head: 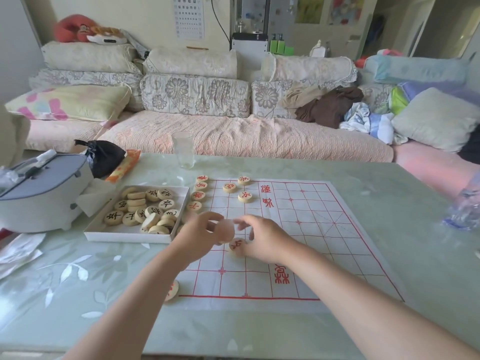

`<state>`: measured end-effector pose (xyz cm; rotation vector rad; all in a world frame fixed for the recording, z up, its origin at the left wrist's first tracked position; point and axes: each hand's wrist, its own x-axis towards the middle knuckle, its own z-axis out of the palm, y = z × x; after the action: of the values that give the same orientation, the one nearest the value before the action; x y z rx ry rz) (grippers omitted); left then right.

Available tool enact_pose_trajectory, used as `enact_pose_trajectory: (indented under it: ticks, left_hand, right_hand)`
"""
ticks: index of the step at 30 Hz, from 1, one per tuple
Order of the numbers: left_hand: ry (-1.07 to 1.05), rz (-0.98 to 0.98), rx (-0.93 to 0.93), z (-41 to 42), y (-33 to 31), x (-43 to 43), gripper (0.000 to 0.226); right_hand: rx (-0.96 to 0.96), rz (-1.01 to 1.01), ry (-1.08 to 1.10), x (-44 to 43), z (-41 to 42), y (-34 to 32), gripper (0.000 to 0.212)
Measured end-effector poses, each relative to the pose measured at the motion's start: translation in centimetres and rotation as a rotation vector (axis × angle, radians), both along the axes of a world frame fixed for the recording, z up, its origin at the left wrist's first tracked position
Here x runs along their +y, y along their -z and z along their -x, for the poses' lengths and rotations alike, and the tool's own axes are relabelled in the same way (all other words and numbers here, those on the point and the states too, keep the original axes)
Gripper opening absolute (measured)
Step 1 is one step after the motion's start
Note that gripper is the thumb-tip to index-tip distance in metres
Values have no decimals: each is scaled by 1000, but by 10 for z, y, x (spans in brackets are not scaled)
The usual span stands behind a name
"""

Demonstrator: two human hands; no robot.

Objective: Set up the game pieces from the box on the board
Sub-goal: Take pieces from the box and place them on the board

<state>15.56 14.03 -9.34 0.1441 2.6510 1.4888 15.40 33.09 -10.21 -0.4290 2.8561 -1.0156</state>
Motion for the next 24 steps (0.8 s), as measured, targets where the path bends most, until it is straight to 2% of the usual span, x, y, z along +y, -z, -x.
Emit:
enact_pose_trajectory:
  ticks: [2,6,9,12,15,18,21,24]
  left_hand:
    - [-25,21,18,-4,-1,-7,24]
    - [-15,31,26,-16,-2,-16,23]
    - [-10,26,22,-25,-4,-25,23]
    - [-22,13,13,-30,-4,-33,24]
    - [-58,-11,-23,-33,-2,-40,24]
    - [-83,-120,-59,-41,-6,-45,16]
    - [-85,-221,-81,-51,-14,-52,8]
    - [-87,-148,-50,-59,-15,-65,9]
  right_hand:
    - [-5,-118,-31,0,-2,5,50]
    - [22,-167,-15,0,-6,4,38]
    - [32,-300,0,7,-7,1,40]
    - [14,-330,-20,7,-10,-4,53]
    - [96,-206,-78,-10,-15,-20,58]
    - [86,0,-188,-39,-24,-32,47]
    - [91,83,-235,-60,-31,-31,31]
    - [68,84,-211,-72,-34,-30,30]
